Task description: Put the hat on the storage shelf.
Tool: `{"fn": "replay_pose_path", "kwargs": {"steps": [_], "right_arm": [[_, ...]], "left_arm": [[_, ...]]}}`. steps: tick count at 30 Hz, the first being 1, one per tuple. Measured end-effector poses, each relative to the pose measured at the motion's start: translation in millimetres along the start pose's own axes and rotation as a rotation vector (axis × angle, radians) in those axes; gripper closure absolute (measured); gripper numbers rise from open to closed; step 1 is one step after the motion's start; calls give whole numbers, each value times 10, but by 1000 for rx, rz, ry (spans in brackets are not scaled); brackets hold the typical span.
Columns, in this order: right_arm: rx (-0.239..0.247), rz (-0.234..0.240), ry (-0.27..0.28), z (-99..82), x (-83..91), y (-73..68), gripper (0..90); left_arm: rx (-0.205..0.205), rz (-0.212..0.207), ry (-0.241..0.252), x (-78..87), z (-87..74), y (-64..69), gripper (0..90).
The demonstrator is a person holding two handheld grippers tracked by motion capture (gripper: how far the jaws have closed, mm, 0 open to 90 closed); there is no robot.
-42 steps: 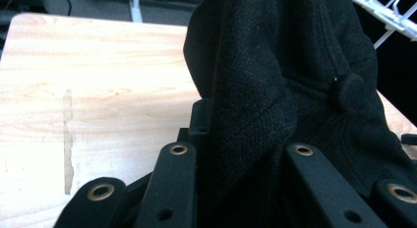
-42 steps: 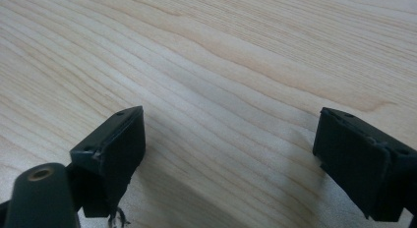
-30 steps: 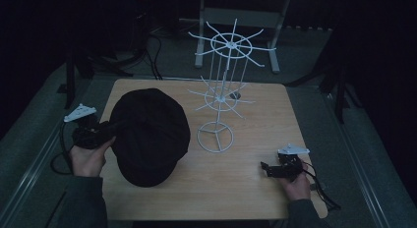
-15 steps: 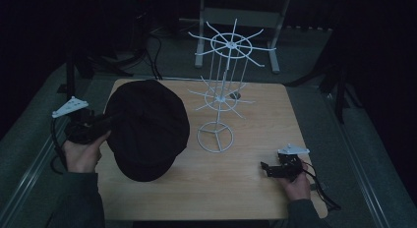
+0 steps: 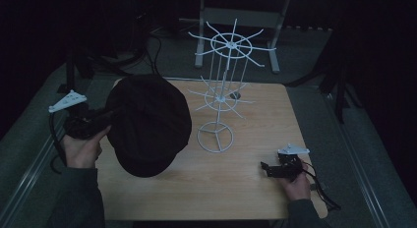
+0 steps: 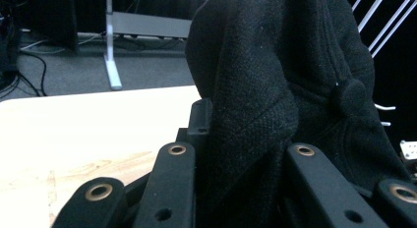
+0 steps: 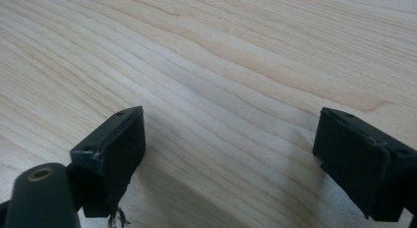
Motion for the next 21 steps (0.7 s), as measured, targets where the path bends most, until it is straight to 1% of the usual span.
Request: {"fn": "replay_pose_path", "kwargs": {"steps": [2,12,18,21], "right_arm": [[1,0,0,0,0,0,123],[1,0,0,0,0,0,122],[0,0,0,0,0,0,122],[1,0,0,0,0,0,123]], "left_arm": [[2,-8,10,7,37,15,754],[-4,-24,24,30,116,43,753],[7,-38,38,24,180,58,750],[0,-41,42,24,214,74,750]]}}
Point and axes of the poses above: each handheld gripper's, and its own axes: x roughly backward along the jaws, z roughly out of its top, y roughly to its right, the point moved 10 cm from there along -x, roughly forward along the jaws, and after that the axes turned 2 degrees about -z, right-handed, at the moved point
